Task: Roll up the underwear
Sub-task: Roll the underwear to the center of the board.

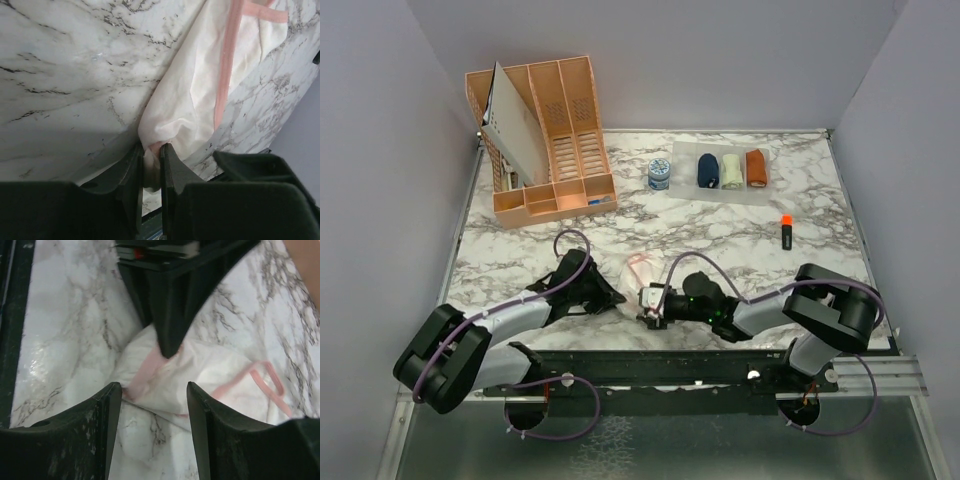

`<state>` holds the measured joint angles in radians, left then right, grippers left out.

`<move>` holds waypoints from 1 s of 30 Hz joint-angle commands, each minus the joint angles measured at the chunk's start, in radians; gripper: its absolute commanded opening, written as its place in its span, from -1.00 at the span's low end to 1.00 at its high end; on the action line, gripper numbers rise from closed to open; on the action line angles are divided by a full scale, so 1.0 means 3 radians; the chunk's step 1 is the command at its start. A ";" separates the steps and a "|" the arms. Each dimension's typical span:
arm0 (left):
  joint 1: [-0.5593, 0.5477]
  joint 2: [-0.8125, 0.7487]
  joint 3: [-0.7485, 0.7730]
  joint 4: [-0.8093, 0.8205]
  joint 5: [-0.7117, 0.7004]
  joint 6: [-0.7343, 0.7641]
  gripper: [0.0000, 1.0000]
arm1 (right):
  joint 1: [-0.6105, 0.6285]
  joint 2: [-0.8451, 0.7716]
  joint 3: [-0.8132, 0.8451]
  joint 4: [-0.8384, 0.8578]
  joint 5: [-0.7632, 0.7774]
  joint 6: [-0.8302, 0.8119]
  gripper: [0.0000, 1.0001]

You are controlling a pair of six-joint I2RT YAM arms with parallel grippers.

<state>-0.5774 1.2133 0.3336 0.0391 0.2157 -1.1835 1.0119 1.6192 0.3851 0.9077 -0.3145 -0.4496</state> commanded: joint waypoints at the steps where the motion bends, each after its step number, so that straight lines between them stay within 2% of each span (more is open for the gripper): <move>1: 0.0030 0.0005 -0.0027 -0.0667 -0.0122 0.0143 -1.00 | 0.0297 0.0021 0.0124 -0.0508 0.0240 -0.0784 0.16; 8: 0.0068 -0.0007 -0.0067 -0.0673 -0.0097 0.0110 -1.00 | 0.0557 0.0016 0.0186 -0.0489 0.0546 -0.0773 0.17; 12: 0.0074 -0.0034 -0.0084 -0.0602 -0.0035 0.0057 -1.00 | 0.0694 0.0275 0.0298 -0.0322 0.0773 -0.0714 0.13; 16: 0.0079 0.0008 -0.0011 -0.0716 -0.0003 0.0109 -1.00 | 0.0788 0.0600 0.0356 -0.0039 0.1115 -0.0735 -0.03; 19: 0.0093 -0.0028 -0.0059 -0.0684 0.0021 0.0082 -1.00 | 0.0821 0.0725 0.0412 -0.0093 0.1381 -0.0773 -0.12; 23: 0.0120 -0.0097 -0.0092 -0.0715 0.0025 0.0093 -1.00 | 0.0829 0.0761 0.0322 -0.0026 0.1716 -0.0811 -0.49; 25: 0.0155 -0.0122 -0.0113 -0.0718 0.0047 0.0111 -1.00 | 0.0826 0.0782 0.0264 0.0071 0.1879 -0.0787 -0.52; 27: 0.0193 -0.0136 -0.0129 -0.0714 0.0079 0.0136 -1.00 | 0.0825 0.0791 0.0217 0.0148 0.1917 -0.0759 -0.58; 30: 0.0247 -0.0126 -0.0130 -0.0730 0.0108 0.0199 -1.00 | 0.0825 0.0782 0.0235 0.0109 0.1812 -0.0618 -0.83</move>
<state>-0.5304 1.1721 0.3332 -0.0505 0.2527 -1.1797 1.2648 1.8275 0.4850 0.9813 0.1398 -0.6765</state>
